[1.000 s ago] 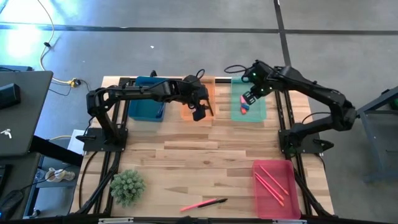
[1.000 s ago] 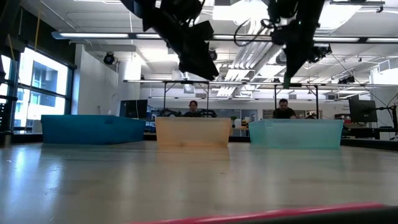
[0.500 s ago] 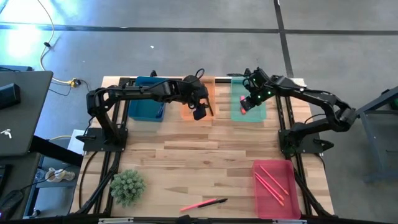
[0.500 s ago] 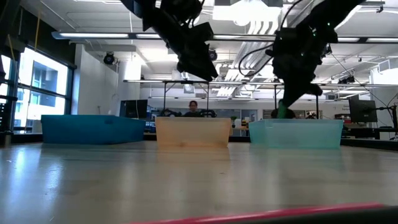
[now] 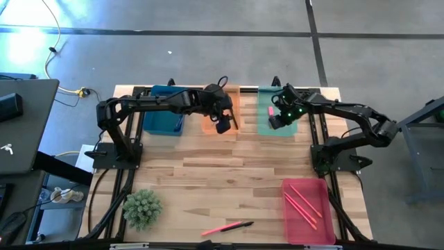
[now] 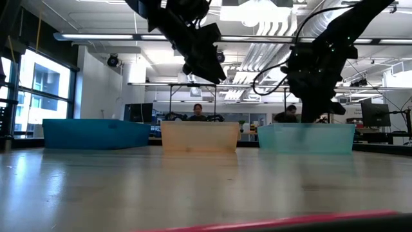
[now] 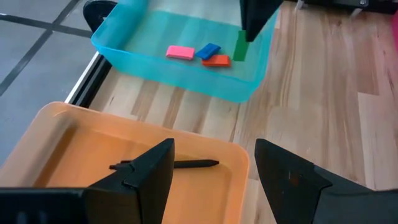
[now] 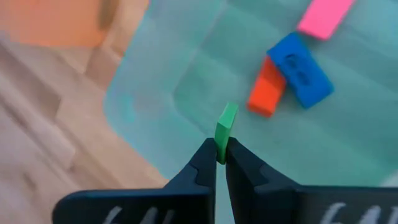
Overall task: Sort crayons/erasers/pens/pencils in bins
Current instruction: Put the green eraser into the green bin, then put the black ballpen into the orange bin
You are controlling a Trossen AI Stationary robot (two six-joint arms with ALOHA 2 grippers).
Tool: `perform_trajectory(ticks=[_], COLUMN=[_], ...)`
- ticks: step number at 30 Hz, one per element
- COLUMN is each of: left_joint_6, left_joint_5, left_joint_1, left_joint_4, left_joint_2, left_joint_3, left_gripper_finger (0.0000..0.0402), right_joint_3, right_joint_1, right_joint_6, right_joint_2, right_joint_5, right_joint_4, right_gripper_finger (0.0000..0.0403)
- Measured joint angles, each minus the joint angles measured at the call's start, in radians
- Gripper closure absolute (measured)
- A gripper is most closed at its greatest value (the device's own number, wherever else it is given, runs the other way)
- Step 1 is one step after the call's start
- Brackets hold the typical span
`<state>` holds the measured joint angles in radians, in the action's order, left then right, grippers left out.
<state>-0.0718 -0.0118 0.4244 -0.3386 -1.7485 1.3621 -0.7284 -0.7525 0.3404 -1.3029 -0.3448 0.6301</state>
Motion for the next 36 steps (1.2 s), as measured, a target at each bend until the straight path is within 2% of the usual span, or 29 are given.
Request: perform_trajectory(ticks=[4,10,15,22,26,31,36], left_joint_6=[0.018,0.018,0.006,-0.02,-0.01,-0.01,-0.01], left_joint_5=[-0.001,0.001,0.065,0.118,0.117,0.125,0.141], left_joint_1=[0.0,0.0,0.0,0.0,0.0,0.0,0.001], left_joint_4=[0.0,-0.015,-0.076,-0.186,-0.212,-0.245,-0.297], left_joint_2=[0.0,0.004,0.039,0.136,0.213,0.297,0.348], left_joint_3=[0.0,0.0,0.001,0.001,0.001,0.001,0.002], left_gripper_finger=[0.0188,0.0188,0.0188,0.0188,0.0188,0.0188,0.0188], right_joint_3=[-0.004,-0.005,-0.005,-0.046,-0.108,-0.189,-0.254], right_joint_1=[0.0,0.0,0.0,0.019,0.066,0.172,0.323], right_joint_6=[0.018,0.007,0.009,0.018,0.036,0.044,0.051], right_joint_2=[0.0,0.0,0.007,0.08,0.128,0.146,0.143], right_joint_5=[0.049,0.046,0.044,0.061,0.127,0.2,0.322], right_joint_4=[-0.007,-0.009,-0.003,0.009,0.008,0.001,0.003], right_gripper_finger=[0.0382,0.0317,0.028,0.0274,0.0274,0.0274,0.0275])
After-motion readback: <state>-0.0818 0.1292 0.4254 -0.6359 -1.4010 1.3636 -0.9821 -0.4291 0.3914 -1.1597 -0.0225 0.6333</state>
